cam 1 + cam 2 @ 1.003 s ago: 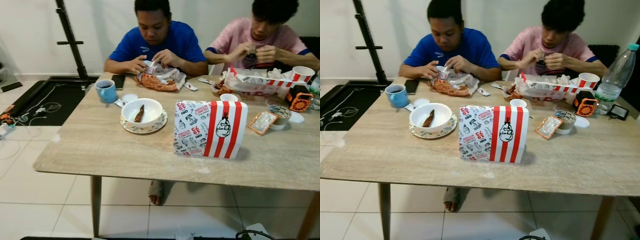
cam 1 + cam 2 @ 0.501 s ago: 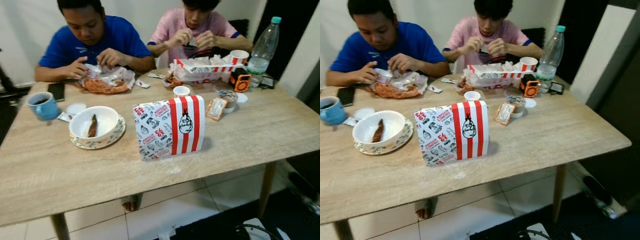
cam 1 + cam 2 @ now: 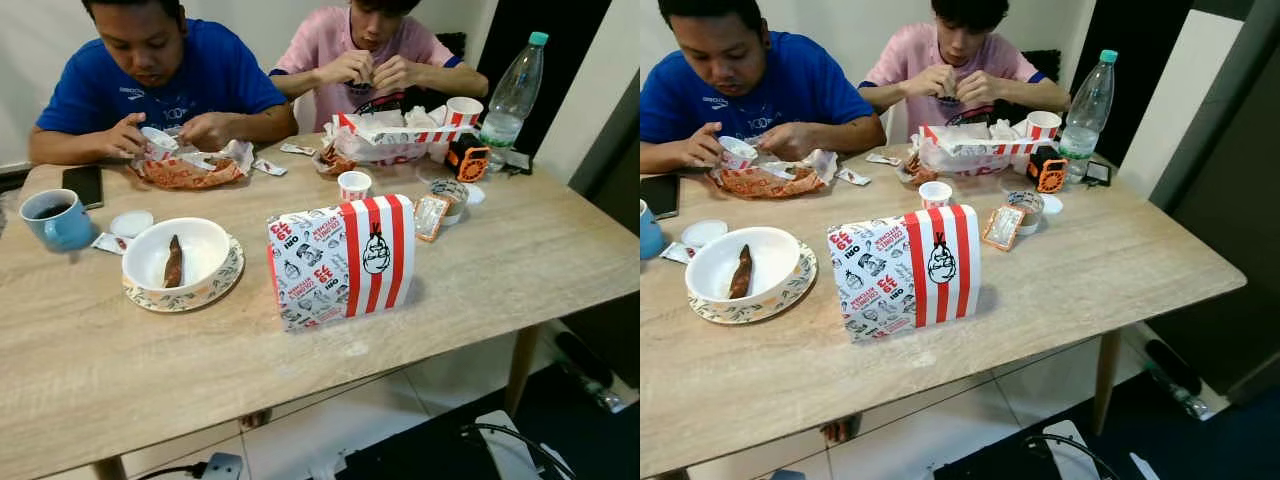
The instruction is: Restocking fridge
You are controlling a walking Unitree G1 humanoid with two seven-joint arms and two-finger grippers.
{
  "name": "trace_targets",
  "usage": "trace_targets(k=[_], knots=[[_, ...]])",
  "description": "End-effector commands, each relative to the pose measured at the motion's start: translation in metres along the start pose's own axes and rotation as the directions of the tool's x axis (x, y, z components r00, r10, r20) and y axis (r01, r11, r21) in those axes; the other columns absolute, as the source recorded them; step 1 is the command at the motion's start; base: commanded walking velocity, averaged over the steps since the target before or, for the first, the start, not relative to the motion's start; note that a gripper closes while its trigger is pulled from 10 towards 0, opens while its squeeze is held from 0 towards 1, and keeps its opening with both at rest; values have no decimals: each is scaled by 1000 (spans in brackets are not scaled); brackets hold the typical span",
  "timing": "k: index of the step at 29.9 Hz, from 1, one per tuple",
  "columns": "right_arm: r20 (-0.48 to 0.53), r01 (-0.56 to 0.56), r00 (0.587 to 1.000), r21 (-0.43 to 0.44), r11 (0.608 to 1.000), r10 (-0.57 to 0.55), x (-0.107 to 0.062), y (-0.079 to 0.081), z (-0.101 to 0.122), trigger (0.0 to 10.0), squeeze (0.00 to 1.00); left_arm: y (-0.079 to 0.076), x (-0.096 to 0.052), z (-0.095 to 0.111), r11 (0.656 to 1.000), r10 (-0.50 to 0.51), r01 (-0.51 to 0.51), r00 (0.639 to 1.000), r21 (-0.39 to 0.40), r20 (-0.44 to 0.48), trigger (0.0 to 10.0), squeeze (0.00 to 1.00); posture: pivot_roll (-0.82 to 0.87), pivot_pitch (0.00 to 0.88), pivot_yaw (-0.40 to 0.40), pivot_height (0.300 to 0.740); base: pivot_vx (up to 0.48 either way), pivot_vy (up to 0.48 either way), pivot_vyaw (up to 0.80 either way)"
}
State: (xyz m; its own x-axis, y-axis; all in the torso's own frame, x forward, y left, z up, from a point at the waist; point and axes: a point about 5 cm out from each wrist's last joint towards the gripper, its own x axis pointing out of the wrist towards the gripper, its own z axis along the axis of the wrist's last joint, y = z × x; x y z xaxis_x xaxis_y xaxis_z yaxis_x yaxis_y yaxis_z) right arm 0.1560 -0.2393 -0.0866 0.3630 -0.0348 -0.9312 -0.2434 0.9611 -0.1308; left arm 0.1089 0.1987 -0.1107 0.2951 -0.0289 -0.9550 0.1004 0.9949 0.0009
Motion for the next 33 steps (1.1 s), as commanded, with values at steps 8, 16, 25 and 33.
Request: trace_targets(k=[8, 16, 25, 33], knots=[[-4, -9, 1000, -7, 1000, 9, 0, 2, 0, 10000, 0, 4, -2, -17, 1000, -1, 0, 998, -15, -58, 10000, 0, -13, 0, -15, 740, 0, -32, 0], [-5, -9, 1000, -15, 1000, 8, 0, 2, 0, 10000, 0, 2, -2, -18, 1000, -10, 9, 998, -21, -57, 10000, 0, -16, 0, -13, 740, 0, -403, 0], [-7, -14, 1000, -27, 1000, 14, 1, 3, 2, 10000, 0, 2, -2, -20, 1000, -14, 13, 998, -18, -62, 10000, 0, -13, 0, -18, 740, 0, -432, 0], [-8, -31, 999, -27, 999, 31, 2, 8, 8, 10000, 0, 2, -2, -20, 1000, -18, 18, 998, -7, -63, 10000, 0, -13, 0, -17, 740, 0, -461, -258]])
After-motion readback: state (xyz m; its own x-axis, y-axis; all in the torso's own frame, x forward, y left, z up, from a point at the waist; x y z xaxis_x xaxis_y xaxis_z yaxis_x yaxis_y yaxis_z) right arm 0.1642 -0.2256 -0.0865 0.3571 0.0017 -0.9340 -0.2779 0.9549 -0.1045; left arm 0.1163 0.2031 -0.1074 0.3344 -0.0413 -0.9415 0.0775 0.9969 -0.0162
